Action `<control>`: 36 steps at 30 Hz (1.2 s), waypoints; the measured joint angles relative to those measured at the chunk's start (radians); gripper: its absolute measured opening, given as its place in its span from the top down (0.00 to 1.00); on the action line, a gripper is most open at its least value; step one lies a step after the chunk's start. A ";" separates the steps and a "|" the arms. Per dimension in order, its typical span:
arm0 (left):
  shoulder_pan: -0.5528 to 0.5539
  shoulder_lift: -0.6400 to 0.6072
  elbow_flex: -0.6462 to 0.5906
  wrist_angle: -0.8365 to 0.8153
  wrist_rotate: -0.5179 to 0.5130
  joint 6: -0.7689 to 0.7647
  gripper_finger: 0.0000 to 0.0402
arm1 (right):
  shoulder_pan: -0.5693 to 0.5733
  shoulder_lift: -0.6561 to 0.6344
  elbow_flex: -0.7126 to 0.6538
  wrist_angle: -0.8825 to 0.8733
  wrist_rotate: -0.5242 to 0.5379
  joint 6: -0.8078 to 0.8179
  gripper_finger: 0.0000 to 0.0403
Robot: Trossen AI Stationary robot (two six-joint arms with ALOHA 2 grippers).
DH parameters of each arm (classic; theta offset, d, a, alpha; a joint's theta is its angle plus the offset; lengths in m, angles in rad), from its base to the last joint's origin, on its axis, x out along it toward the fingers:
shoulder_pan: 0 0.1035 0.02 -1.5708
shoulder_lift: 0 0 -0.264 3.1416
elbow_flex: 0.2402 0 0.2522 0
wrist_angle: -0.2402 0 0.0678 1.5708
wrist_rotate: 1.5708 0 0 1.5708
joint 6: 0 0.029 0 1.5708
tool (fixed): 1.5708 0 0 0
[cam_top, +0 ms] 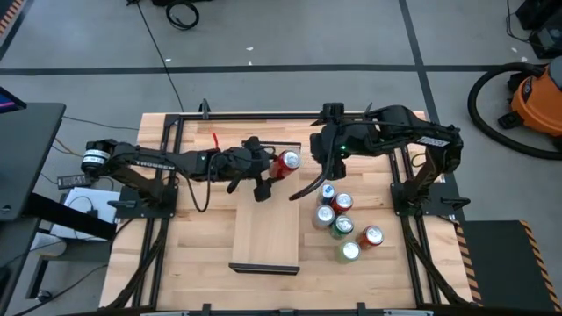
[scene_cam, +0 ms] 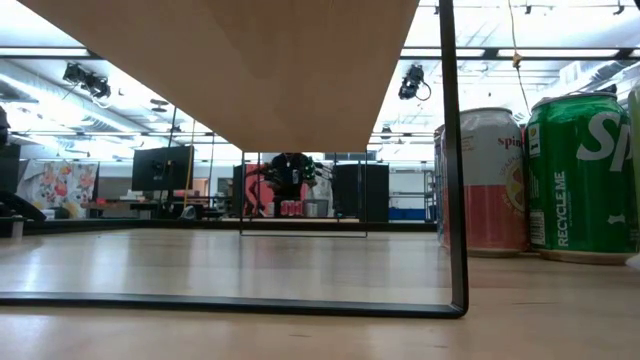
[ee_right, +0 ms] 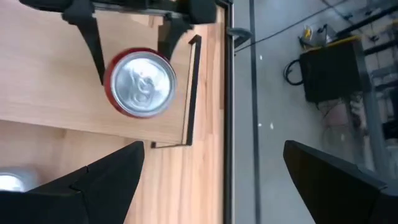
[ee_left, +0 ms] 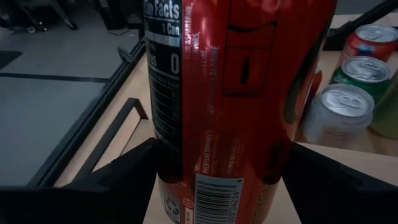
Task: Place canned beverage on shelf
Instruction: Put the red soda can on the shelf
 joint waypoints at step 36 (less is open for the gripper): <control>-0.144 -0.146 -0.279 0.340 -0.306 -0.026 0.24 | 0.044 -0.529 -0.975 0.579 0.019 0.307 0.02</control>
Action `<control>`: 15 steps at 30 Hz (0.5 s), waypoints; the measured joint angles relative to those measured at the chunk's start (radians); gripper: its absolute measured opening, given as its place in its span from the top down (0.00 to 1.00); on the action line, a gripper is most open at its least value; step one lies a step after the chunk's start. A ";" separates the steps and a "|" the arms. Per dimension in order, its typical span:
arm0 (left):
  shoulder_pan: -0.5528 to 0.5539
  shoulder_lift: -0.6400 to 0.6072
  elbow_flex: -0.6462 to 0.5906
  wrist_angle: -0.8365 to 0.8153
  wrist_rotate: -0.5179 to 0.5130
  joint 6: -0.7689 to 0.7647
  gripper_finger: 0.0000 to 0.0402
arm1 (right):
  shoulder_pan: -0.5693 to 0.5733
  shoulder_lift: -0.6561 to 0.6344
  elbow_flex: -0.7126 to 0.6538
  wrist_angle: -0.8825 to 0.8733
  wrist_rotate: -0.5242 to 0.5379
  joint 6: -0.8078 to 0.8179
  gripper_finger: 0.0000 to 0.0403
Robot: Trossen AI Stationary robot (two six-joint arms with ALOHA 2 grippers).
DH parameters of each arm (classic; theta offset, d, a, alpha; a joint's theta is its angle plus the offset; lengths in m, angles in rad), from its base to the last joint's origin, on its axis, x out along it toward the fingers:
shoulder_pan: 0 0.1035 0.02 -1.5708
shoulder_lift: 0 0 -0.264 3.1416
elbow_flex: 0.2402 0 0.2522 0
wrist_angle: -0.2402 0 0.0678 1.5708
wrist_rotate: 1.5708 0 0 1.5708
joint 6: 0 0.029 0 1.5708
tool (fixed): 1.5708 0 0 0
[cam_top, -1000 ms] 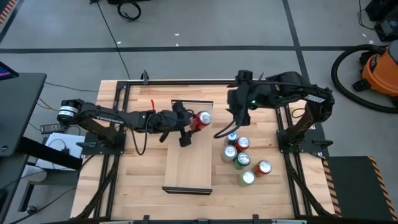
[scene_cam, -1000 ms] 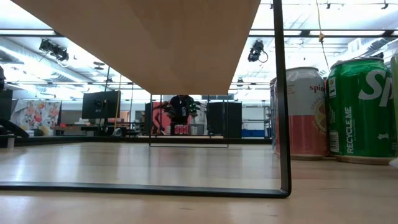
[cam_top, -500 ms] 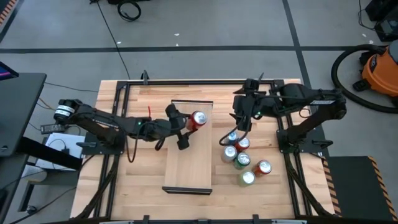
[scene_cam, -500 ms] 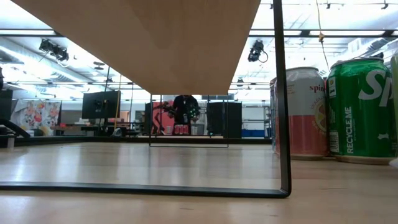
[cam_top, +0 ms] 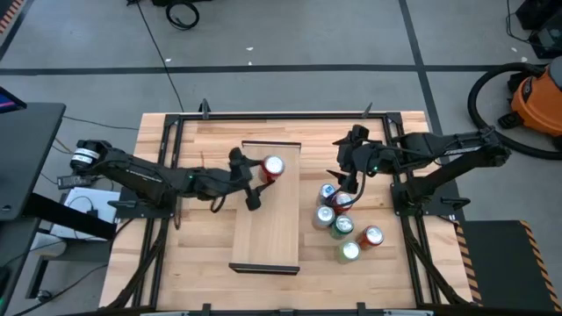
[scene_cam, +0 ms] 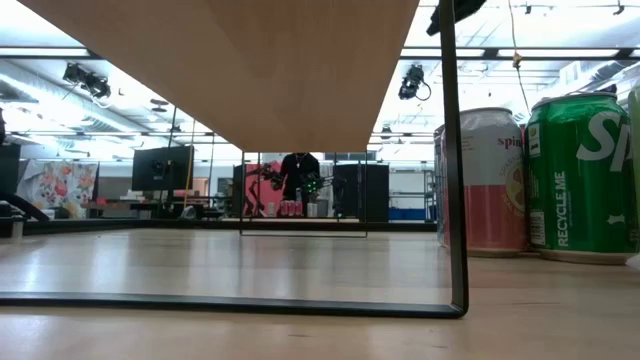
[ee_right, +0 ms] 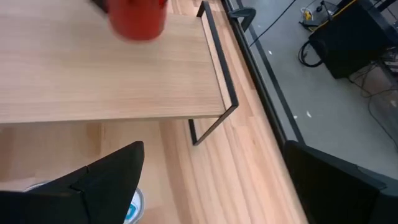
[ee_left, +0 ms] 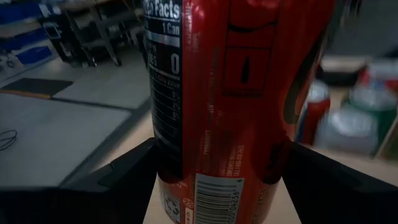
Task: Place canned beverage on shelf
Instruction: Put the red soda can on the shelf
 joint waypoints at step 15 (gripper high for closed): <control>0.022 -0.141 -0.269 0.284 -0.136 -0.090 0.24 | 0.009 -0.036 -0.194 0.279 0.060 -0.047 0.02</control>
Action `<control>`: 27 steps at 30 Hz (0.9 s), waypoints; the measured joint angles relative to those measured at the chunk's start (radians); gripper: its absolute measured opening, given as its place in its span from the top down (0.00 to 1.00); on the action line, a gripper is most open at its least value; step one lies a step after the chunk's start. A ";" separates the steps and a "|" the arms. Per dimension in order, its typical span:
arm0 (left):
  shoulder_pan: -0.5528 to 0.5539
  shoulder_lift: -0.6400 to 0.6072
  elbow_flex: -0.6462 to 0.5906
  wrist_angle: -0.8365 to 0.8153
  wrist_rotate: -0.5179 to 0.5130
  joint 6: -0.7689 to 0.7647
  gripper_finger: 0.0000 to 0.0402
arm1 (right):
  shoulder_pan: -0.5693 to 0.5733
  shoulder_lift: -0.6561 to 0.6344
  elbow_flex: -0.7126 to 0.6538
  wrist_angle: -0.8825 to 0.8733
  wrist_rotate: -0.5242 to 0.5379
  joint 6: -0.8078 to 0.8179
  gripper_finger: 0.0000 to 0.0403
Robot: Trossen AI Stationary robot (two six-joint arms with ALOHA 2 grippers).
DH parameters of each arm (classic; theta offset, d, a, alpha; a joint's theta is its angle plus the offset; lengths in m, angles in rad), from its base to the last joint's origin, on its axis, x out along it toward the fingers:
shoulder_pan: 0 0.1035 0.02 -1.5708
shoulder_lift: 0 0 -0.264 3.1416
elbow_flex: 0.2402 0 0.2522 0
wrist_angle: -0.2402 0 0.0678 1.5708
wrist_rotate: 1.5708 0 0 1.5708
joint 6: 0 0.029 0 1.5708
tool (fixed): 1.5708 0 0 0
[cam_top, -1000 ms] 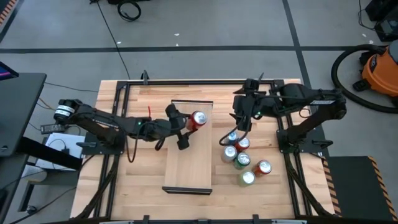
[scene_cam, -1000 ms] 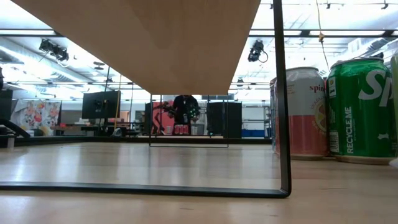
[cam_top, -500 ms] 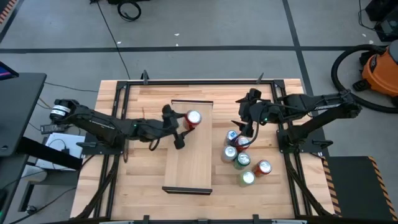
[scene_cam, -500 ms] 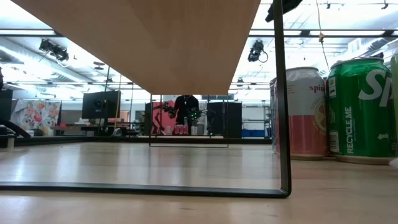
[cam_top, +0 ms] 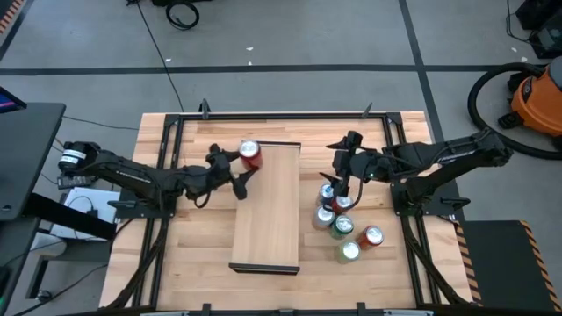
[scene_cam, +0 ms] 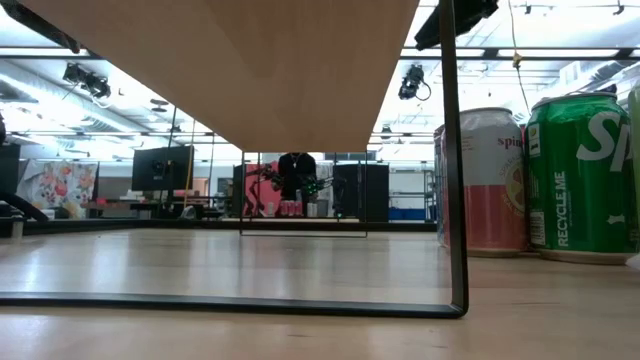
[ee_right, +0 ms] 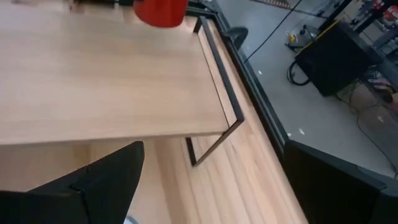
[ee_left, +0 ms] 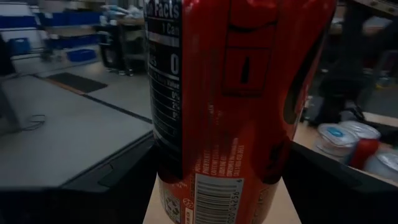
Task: Place canned beverage on shelf
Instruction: Put the red soda can on the shelf
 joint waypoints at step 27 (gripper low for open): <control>0.082 0.011 -0.004 -0.097 -0.014 -0.091 0.24 | 0.045 -0.012 -0.173 0.364 0.125 -0.054 0.02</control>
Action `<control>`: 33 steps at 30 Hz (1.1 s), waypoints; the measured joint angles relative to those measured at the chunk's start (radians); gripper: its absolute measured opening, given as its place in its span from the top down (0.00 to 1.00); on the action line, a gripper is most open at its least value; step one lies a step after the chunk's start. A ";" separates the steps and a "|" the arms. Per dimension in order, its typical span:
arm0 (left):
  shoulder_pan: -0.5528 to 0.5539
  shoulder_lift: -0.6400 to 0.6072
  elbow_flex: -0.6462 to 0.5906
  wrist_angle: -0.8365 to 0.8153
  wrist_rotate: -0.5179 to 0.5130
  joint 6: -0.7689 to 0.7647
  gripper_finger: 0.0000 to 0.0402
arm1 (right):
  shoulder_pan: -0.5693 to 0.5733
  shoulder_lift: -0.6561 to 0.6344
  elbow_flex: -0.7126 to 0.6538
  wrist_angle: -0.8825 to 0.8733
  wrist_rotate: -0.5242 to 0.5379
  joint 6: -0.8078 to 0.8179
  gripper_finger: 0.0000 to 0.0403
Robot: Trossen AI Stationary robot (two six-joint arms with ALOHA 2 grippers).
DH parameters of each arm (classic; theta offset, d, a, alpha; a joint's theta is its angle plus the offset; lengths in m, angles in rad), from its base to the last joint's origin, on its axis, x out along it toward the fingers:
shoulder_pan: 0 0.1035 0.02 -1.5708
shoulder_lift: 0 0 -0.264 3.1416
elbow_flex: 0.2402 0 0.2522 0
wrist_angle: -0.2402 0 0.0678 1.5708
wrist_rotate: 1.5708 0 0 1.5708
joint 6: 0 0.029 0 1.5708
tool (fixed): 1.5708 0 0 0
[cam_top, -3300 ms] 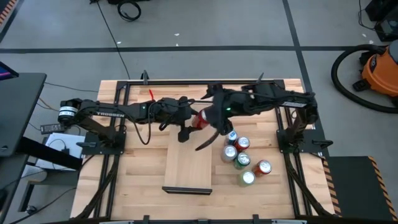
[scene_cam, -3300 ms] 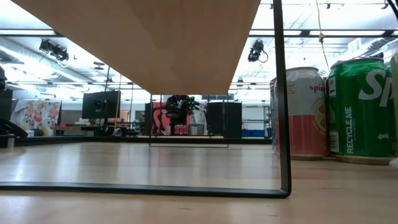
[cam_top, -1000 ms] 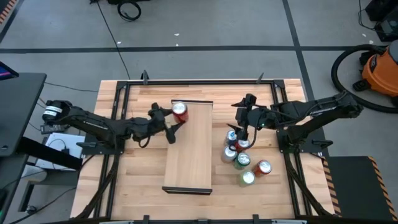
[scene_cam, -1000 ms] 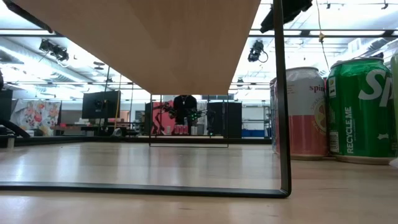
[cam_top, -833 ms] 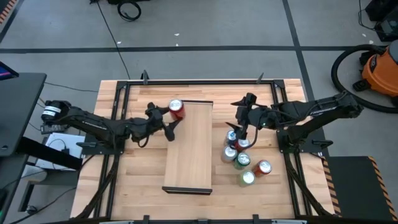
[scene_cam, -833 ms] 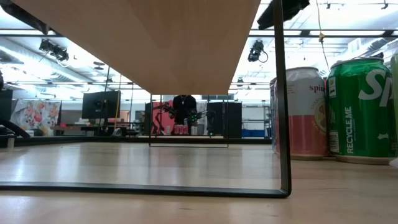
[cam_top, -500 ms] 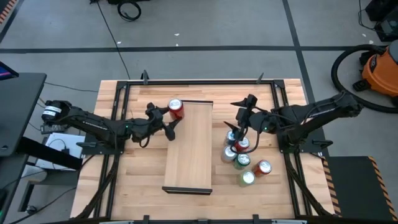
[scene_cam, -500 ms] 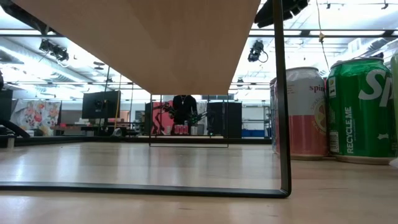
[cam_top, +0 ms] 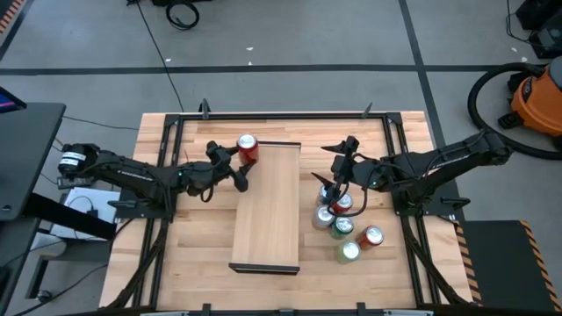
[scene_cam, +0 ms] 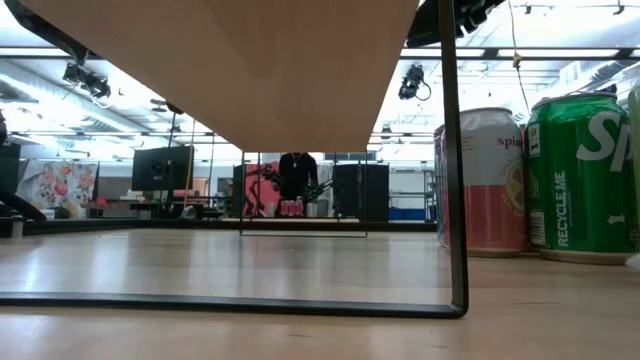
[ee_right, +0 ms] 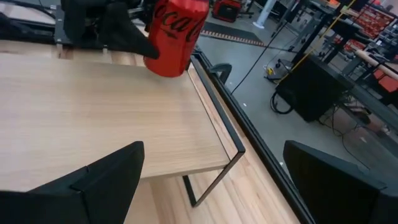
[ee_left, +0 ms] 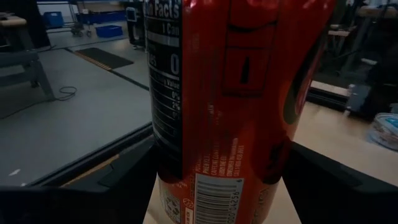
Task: Place canned beverage on shelf
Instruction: Put the red soda can on the shelf
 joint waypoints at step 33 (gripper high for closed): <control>0.030 0.046 0.006 -0.011 0.134 0.066 0.03 | 0.000 0.000 0.000 -0.012 -0.002 0.000 0.02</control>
